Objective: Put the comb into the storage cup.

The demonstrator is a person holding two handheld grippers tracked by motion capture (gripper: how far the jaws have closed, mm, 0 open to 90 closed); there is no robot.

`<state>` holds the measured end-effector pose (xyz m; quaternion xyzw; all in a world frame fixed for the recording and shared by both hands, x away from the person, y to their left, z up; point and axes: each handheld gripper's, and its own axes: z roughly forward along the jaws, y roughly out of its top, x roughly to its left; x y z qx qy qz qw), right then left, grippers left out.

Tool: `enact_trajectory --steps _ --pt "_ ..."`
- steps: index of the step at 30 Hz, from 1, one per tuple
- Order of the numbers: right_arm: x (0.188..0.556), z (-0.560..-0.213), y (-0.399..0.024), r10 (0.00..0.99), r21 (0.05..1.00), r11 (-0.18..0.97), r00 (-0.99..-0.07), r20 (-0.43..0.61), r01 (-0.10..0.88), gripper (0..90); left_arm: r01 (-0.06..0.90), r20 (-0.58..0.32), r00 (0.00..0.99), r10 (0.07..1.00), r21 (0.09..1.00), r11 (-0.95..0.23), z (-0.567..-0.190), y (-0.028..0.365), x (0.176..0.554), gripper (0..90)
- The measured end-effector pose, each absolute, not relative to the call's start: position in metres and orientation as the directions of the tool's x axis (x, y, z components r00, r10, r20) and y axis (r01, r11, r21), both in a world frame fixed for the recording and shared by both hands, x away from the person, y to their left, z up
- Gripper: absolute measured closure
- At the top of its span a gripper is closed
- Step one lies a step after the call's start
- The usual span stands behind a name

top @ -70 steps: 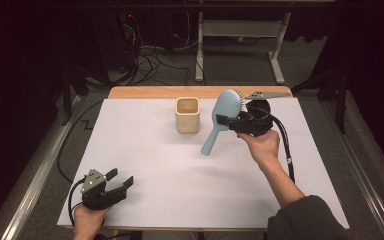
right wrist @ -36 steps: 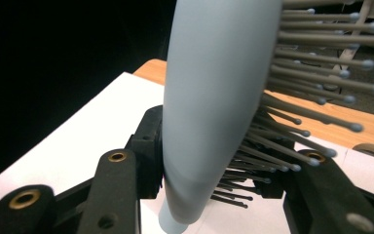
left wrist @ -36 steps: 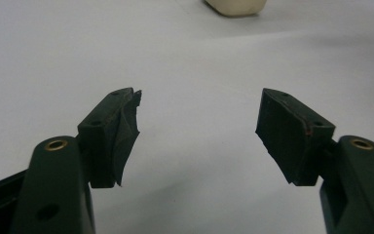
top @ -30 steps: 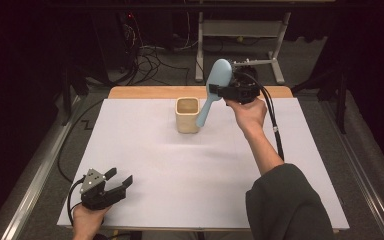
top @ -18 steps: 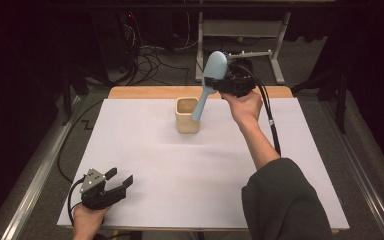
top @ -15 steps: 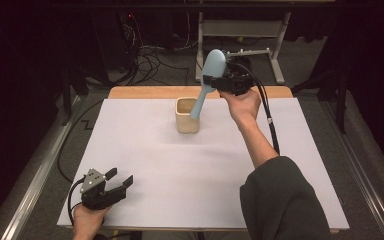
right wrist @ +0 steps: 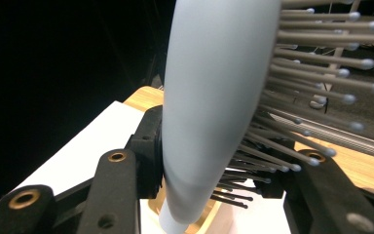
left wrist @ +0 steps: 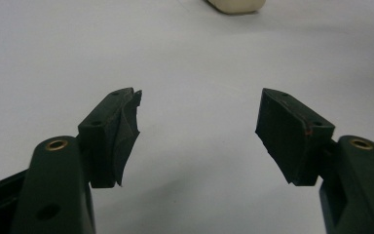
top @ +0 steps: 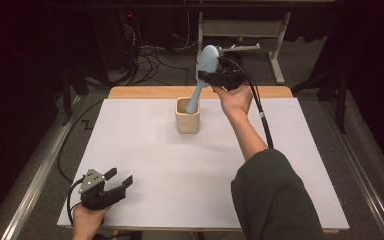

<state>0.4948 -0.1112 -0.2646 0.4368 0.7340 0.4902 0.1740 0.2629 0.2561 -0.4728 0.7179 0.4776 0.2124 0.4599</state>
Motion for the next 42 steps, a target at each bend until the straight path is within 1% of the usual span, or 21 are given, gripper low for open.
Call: enact_trajectory --steps 14,42 --pt "0.505 -0.28 -0.1 0.831 0.865 0.157 -0.537 0.145 0.476 55.4 0.486 -0.137 0.455 0.88 0.866 -0.117 -0.472 0.256 0.262 32.4" --pt "0.512 -0.322 -0.091 0.838 0.834 0.175 -0.524 0.154 0.524 54.1 0.479 -0.13 0.455 0.881 0.87 -0.12 -0.471 0.256 0.262 32.4"
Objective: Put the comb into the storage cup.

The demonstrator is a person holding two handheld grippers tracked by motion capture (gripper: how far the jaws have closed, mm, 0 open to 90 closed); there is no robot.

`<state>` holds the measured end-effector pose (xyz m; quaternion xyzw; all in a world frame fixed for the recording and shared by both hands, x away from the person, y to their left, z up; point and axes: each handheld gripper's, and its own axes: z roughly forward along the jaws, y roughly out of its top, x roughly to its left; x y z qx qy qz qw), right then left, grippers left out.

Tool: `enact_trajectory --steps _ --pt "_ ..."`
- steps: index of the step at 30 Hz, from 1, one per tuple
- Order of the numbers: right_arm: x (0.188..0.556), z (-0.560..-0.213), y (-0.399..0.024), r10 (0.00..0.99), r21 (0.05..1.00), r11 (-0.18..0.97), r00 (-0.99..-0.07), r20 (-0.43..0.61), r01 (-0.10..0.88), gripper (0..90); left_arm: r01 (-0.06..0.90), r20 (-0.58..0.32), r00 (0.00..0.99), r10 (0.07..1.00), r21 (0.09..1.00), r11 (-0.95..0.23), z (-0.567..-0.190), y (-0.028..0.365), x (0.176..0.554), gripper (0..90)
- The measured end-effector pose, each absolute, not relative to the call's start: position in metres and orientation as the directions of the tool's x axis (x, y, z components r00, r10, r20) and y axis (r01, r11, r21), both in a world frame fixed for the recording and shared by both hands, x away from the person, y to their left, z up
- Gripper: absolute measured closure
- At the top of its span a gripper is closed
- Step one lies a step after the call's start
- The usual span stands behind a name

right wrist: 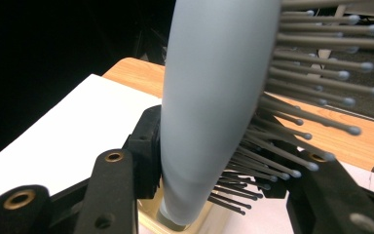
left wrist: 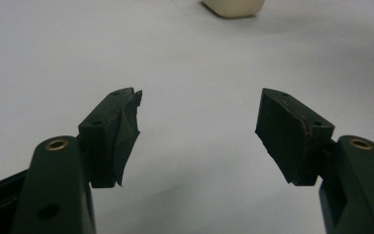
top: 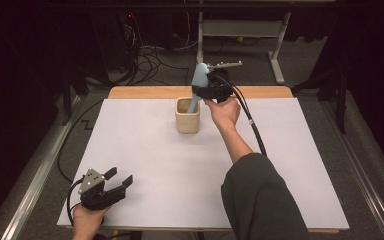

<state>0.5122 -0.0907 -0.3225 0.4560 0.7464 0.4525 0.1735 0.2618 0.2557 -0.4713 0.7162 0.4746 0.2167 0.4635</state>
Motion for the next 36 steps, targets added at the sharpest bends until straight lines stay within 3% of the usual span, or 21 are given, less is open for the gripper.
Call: enact_trajectory --steps 36 --pt "0.515 -0.353 -0.078 0.839 0.795 0.192 -0.516 0.17 0.575 51.8 0.475 -0.138 0.456 0.879 0.873 -0.11 -0.47 0.256 0.261 32.3"
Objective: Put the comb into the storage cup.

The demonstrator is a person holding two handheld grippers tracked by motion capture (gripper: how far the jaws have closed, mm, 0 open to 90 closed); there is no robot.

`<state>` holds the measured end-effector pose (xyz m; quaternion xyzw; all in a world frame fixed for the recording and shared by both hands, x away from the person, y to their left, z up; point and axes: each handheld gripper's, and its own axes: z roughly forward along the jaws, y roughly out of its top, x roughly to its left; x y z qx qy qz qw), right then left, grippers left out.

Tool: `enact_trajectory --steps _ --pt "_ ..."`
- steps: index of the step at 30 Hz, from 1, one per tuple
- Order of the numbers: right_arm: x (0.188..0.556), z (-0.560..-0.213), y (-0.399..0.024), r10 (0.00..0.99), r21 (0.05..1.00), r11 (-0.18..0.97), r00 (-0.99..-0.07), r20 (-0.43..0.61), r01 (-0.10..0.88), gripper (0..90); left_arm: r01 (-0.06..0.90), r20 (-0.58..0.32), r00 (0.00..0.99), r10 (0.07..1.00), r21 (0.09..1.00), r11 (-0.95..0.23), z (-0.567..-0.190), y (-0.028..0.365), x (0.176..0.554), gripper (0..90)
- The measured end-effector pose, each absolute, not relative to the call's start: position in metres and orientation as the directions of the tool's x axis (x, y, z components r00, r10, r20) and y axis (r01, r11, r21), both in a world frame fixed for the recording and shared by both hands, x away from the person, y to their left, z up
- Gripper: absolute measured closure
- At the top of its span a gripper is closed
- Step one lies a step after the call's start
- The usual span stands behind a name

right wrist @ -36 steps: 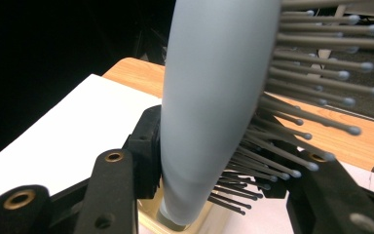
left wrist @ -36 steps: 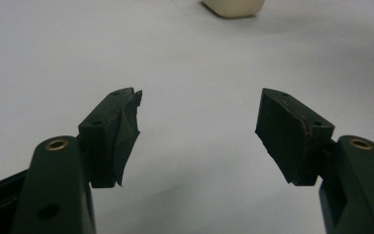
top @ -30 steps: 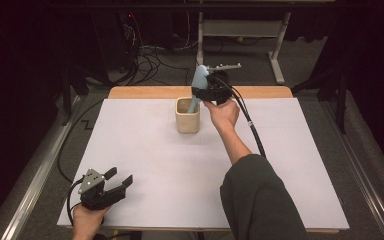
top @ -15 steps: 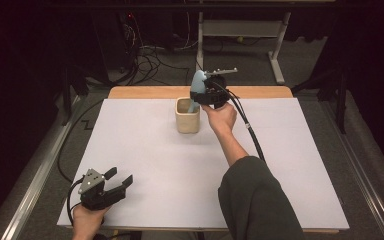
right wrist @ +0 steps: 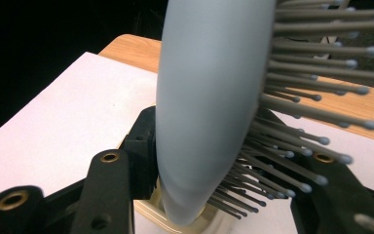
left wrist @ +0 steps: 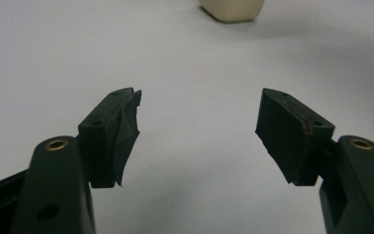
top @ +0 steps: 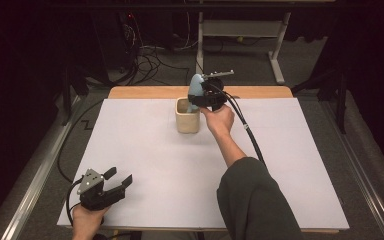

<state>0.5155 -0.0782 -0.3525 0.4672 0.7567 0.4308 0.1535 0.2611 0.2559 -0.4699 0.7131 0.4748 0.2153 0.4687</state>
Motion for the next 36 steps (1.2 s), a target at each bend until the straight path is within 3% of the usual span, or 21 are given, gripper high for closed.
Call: enact_trajectory --steps 24,36 --pt "0.517 -0.351 -0.088 0.844 0.783 0.17 -0.499 0.198 0.599 41.6 0.477 -0.135 0.457 0.879 0.872 -0.114 -0.47 0.256 0.261 32.1" --pt "0.517 -0.356 -0.099 0.837 0.781 0.158 -0.502 0.219 0.604 29.5 0.479 -0.134 0.453 0.882 0.871 -0.113 -0.47 0.256 0.262 32.1"
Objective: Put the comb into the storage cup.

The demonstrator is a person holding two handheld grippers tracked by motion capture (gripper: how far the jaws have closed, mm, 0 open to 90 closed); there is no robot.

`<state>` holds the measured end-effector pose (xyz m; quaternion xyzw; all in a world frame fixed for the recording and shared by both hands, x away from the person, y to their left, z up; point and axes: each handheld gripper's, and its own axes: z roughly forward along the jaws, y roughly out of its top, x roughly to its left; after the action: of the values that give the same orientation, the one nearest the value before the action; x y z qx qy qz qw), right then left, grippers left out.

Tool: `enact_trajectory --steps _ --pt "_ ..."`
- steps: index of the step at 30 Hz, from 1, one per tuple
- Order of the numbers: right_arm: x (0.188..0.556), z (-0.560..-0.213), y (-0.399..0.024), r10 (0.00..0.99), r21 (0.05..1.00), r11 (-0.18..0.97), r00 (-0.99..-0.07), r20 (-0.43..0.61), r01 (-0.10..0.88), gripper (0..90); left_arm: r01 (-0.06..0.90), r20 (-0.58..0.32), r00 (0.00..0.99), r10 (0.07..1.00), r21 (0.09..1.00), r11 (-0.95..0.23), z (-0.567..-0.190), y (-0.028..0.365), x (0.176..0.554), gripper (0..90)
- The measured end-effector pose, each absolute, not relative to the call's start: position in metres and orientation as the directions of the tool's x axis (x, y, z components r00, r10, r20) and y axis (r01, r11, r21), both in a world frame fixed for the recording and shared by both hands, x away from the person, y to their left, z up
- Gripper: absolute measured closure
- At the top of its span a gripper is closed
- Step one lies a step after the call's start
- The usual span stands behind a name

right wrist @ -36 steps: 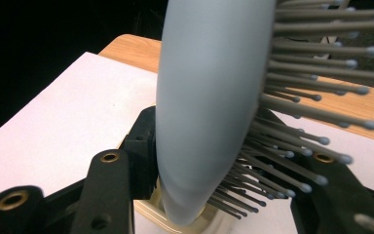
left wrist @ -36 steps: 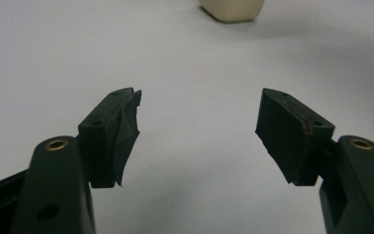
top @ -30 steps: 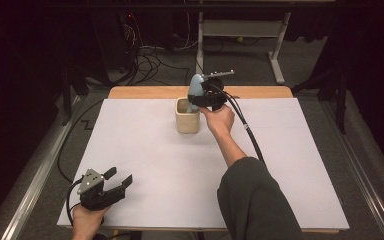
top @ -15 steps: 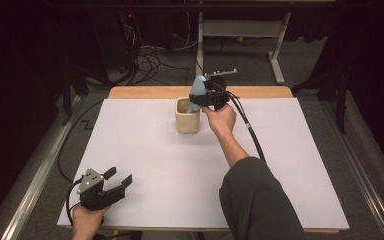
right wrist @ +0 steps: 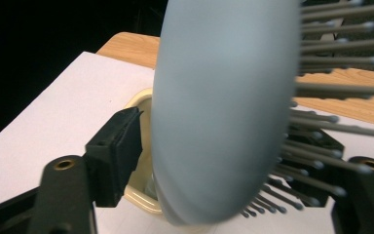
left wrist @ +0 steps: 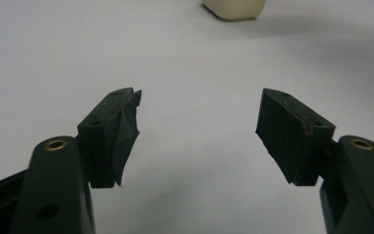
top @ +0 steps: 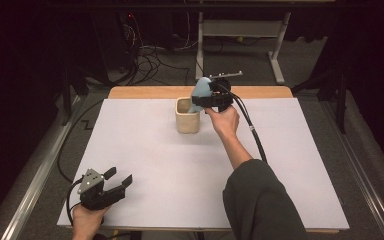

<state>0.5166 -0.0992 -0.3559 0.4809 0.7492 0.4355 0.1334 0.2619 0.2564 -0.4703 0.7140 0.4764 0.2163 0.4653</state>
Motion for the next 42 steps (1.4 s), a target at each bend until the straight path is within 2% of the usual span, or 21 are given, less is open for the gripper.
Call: enact_trajectory --steps 3,16,42 --pt "0.513 -0.353 -0.1 0.835 0.784 0.188 -0.516 0.19 0.592 27.1 0.477 -0.133 0.453 0.881 0.871 -0.114 -0.47 0.256 0.261 31.9" --pt "0.498 -0.354 -0.113 0.839 0.825 0.212 -0.53 0.122 0.524 27.4 0.476 -0.127 0.45 0.884 0.872 -0.117 -0.47 0.256 0.261 31.7" --pt "0.473 -0.357 -0.14 0.837 0.847 0.202 -0.536 0.112 0.492 27.8 0.475 -0.117 0.439 0.891 0.872 -0.119 -0.47 0.256 0.26 31.8"
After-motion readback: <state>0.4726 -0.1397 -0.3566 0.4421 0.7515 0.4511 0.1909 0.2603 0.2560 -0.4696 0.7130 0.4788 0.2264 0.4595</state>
